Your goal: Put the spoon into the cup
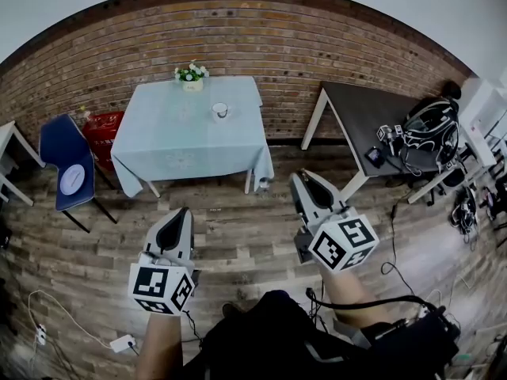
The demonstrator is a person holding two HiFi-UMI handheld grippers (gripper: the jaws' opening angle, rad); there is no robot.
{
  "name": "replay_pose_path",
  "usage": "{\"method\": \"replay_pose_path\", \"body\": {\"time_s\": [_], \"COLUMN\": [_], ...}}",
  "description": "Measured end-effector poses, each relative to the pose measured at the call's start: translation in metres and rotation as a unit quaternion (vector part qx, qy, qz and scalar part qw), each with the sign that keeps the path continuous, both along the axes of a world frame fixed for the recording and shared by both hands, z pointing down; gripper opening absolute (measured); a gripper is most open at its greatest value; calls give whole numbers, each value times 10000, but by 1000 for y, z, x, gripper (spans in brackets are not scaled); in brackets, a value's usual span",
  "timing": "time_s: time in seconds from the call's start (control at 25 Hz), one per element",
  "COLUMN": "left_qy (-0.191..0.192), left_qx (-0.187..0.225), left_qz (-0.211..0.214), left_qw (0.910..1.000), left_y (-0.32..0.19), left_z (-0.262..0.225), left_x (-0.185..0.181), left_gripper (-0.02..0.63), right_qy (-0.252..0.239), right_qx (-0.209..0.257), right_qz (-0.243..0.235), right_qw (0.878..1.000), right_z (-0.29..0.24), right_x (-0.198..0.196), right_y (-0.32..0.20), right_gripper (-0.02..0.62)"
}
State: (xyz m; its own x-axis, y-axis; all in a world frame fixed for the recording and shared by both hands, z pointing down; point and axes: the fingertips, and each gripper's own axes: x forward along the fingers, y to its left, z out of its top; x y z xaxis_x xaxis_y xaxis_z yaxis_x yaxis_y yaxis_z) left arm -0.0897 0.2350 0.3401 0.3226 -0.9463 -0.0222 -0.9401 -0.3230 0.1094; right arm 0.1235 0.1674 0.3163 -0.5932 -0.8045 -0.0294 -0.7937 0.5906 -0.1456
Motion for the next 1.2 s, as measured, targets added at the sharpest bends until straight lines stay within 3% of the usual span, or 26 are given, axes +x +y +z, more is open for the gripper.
{"method": "replay_pose_path", "body": {"time_s": [0.44, 0.76, 1.2], "left_qy": [66, -21, -159], "left_qx": [14, 87, -125], "left_qz": [109, 106, 92], "left_qw": [9999, 9999, 9998], "left_y": [-23, -71, -167], "left_z": [1, -7, -4], "left_x": [-15, -15, 0], "left_gripper": [8, 8, 8], "right_qy": [55, -6, -81], "right_qx": [21, 77, 103], "right_qz": [-42, -146, -239], "right_qw": [10000, 9999, 9996], "right_z": [3, -1, -5], "right_x": [-20, -23, -12], "right_y": [-19, -76, -167], "right_gripper": [49, 49, 49]}}
